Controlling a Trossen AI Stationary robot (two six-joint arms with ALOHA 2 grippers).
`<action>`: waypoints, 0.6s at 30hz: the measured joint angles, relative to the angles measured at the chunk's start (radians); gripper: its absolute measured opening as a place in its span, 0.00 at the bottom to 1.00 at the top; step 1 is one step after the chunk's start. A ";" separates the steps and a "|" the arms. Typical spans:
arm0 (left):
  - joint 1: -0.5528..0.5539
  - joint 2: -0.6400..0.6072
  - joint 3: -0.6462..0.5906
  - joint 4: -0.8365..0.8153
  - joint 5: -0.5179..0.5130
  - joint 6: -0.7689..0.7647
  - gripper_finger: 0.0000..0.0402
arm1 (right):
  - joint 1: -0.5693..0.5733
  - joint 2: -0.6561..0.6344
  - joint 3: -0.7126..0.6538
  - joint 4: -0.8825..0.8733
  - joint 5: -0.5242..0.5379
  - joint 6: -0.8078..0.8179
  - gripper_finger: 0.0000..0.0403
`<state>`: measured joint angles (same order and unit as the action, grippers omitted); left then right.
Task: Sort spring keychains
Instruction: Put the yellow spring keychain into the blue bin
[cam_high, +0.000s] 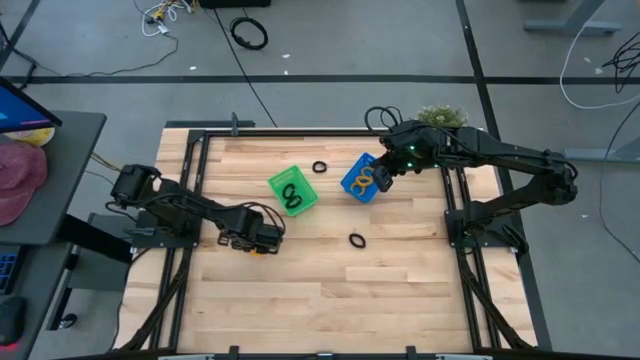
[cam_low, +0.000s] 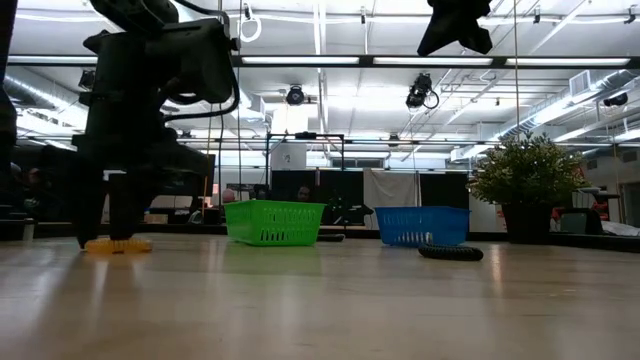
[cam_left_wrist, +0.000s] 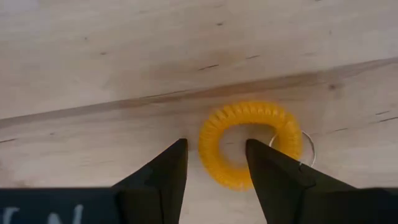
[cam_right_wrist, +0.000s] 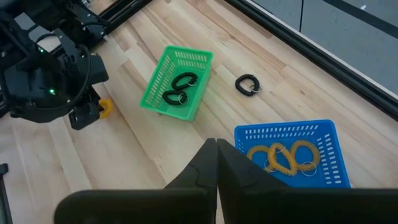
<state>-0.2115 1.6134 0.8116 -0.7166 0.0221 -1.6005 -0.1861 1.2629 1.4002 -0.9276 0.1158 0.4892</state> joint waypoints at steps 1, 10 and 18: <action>0.000 0.000 0.000 0.001 0.000 0.000 0.41 | 0.000 0.000 0.000 0.000 0.000 0.000 0.01; 0.000 -0.002 0.002 0.013 -0.005 0.045 0.06 | 0.000 0.000 0.000 0.000 0.000 0.000 0.01; -0.011 -0.114 0.019 -0.126 -0.047 0.098 0.02 | 0.000 0.000 0.000 0.000 0.000 0.000 0.01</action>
<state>-0.2223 1.4994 0.8307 -0.8424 -0.0246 -1.5029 -0.1861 1.2629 1.4000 -0.9279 0.1162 0.4891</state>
